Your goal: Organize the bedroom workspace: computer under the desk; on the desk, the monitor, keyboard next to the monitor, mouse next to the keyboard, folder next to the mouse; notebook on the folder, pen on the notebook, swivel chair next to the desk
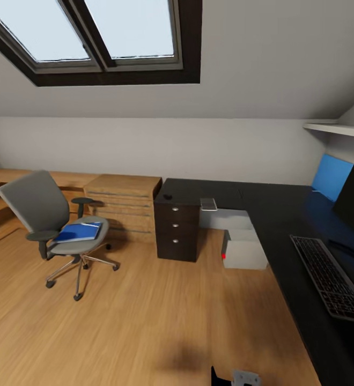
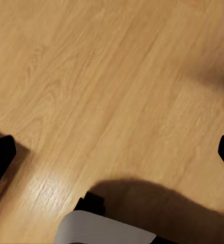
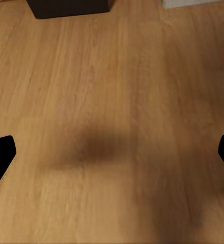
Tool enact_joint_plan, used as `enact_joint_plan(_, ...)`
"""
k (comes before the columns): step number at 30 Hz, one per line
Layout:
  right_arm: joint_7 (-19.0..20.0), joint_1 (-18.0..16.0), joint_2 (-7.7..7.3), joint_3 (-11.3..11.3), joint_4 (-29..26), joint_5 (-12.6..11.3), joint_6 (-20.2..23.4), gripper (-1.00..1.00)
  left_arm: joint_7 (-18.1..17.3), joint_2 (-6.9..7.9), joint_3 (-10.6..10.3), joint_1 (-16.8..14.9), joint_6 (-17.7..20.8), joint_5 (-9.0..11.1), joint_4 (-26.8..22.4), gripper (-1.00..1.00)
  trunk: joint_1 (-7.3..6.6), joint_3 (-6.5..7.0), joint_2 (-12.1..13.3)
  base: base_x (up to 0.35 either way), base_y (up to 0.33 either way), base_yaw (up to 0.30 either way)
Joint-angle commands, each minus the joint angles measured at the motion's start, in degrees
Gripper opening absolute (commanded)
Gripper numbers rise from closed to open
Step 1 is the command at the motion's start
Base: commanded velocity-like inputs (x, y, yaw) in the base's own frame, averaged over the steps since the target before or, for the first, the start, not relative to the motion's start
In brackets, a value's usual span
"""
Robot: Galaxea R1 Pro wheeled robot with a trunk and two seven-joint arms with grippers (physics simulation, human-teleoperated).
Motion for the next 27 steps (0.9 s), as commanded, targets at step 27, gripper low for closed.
enact_joint_plan(27,-0.50,-0.03,-0.01,0.55,-0.05,-0.11,-0.13,1.00,0.19,-0.04,-0.33,-0.03,0.21,0.30,-0.08,1.00,-2.38,1.91,4.38,0.320,0.063,0.000)
